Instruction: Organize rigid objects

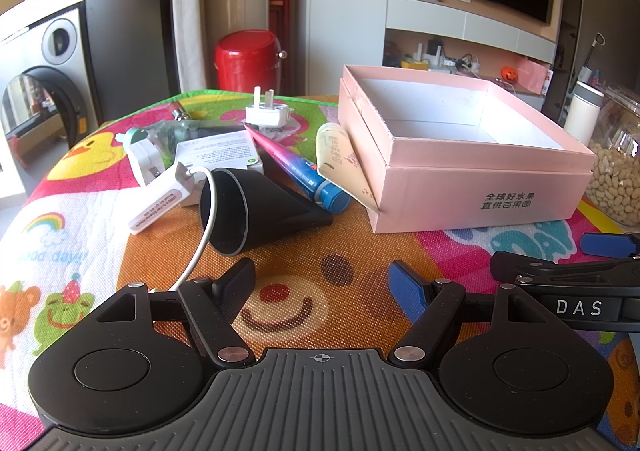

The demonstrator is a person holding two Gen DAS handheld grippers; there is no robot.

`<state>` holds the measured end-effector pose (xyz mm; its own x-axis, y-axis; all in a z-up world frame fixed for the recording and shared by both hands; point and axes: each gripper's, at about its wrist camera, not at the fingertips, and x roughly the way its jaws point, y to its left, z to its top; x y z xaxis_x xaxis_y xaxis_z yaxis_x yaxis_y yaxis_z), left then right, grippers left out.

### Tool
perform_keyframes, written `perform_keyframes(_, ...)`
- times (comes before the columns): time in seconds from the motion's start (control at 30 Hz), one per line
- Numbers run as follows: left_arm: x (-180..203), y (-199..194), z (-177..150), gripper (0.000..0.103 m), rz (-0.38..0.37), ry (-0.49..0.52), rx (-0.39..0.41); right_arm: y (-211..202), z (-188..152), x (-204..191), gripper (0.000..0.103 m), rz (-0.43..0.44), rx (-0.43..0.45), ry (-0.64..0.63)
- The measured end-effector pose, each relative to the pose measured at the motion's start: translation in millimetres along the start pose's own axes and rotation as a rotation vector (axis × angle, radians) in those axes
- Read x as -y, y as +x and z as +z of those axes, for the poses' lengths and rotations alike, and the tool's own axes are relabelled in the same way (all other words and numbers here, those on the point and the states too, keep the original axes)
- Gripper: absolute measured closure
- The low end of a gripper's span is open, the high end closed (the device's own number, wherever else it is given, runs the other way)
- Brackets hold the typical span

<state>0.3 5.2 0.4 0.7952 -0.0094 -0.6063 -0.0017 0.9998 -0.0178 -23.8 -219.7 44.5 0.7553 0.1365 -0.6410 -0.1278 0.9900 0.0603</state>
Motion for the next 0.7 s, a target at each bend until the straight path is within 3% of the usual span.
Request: perform_keyframes(0.7,3.3,-1.1,-1.3,0.024,0.002,0.003,0.000,0.0,0.0,-0.3,0.000,0.000,0.000,0.000)
